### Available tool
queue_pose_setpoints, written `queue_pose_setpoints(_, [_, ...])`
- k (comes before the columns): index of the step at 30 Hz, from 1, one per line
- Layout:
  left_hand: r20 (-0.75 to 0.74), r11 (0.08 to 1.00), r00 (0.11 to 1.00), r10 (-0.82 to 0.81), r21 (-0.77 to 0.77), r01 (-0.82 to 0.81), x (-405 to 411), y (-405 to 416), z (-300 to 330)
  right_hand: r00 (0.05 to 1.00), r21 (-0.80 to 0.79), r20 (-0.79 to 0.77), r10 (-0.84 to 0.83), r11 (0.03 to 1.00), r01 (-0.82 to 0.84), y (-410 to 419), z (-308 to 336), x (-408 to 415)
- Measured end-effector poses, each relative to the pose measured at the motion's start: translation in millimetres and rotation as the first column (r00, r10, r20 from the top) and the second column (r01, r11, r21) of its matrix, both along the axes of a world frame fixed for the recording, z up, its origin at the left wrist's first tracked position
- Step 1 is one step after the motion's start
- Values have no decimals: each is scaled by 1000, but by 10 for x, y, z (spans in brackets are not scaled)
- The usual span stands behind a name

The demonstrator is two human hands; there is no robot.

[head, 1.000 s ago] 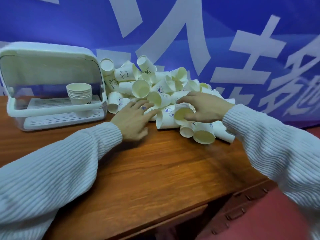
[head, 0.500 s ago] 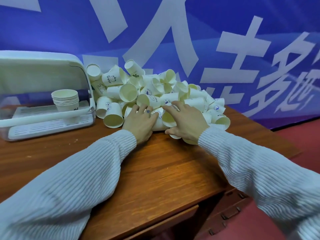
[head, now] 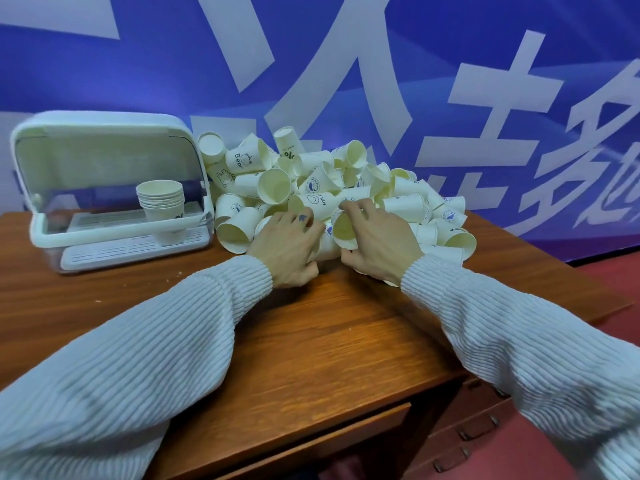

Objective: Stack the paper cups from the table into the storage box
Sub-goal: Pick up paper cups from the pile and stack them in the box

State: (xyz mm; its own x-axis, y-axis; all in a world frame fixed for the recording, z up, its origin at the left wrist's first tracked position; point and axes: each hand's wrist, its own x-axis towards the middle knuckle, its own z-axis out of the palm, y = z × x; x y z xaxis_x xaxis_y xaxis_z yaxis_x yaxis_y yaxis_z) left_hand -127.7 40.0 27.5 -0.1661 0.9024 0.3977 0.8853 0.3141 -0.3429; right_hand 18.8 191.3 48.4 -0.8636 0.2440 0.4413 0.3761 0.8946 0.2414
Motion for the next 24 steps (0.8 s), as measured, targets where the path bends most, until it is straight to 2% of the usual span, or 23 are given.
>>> queue_pose_setpoints(5, [95,998,995,3,65,-9,17,-193,100,989,-184,-141,41,981,-67,-63,110,27])
queue_pose_setpoints(8, [142,992,990,17,118,-34,-8,-366,173,977,-305,-206,55,945,-117,-129,147,43])
queue_pose_setpoints(14, [265,949,962,73,279,-149,-156,-709,312,927,-449,-367,85,856,-256,-331,270,-56])
queue_pose_setpoints(20, [459,812,881,115,468,-350,-299,-1071,460,902,-525,-417,110,781,-338,-570,419,-410])
queue_pose_setpoints(24, [497,695,858,133,570,-438,-502,-1381,622,871,-586,-476,121,695,-417,-722,508,-791])
